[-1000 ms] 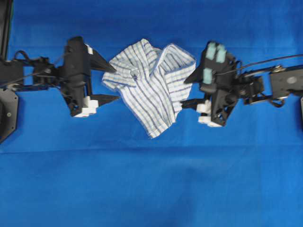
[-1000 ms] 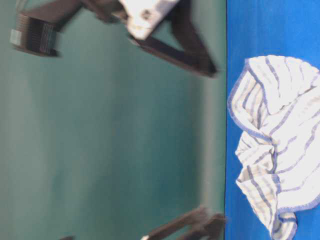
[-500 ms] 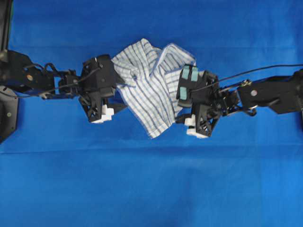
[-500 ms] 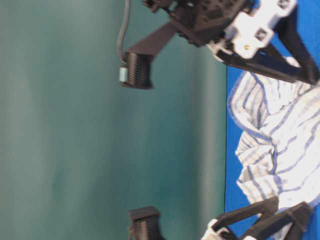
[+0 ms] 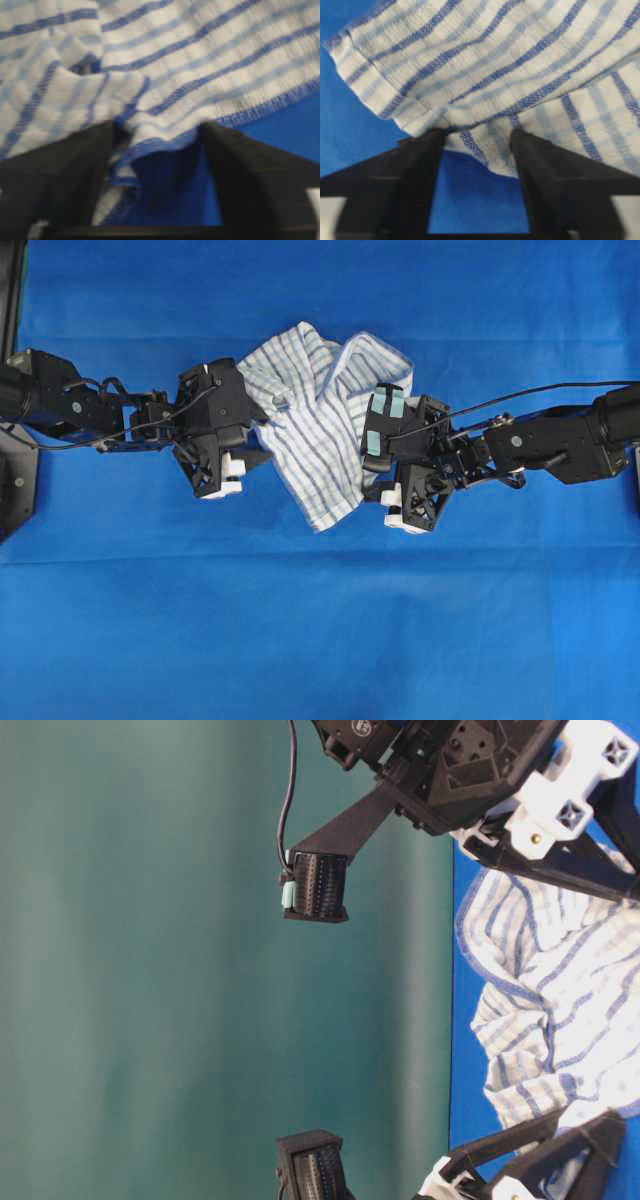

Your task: Lift the towel with both arms.

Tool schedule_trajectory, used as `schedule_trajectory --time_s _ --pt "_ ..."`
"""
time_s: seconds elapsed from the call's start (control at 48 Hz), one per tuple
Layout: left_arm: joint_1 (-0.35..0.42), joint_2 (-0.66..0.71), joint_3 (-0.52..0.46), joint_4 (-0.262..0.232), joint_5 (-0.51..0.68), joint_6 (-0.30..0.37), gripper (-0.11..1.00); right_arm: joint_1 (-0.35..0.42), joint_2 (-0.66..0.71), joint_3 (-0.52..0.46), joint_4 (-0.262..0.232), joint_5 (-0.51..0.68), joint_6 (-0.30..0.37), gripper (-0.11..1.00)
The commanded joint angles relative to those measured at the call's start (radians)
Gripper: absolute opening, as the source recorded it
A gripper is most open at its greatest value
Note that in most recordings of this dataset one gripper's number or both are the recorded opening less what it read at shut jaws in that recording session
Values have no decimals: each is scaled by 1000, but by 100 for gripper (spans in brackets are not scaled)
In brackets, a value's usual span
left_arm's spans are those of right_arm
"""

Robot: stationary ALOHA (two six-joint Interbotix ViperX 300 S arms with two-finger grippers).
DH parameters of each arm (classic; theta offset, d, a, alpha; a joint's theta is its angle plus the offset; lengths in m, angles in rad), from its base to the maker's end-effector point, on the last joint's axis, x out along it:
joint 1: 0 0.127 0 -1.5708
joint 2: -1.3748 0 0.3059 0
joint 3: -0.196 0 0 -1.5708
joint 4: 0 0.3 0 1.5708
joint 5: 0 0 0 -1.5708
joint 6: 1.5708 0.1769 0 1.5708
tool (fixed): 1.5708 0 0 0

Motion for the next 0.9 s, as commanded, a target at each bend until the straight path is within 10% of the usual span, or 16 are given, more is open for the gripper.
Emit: schedule_trajectory --time_s 0.0,0.188,0.479,0.875 --pt "0 -6 -12 -2 3 0 44 -2 -8 -14 2 -3 2 53" --pt "15 -9 -11 -2 35 -2 2 -2 -14 -12 2 2 2 7" --pt "17 -92 -18 -2 110 -6 2 -2 -86 -3 3 34 3 7" --pt "20 -463 -129 -2 534 -40 2 -6 -373 -57 -12 331 -9 7"
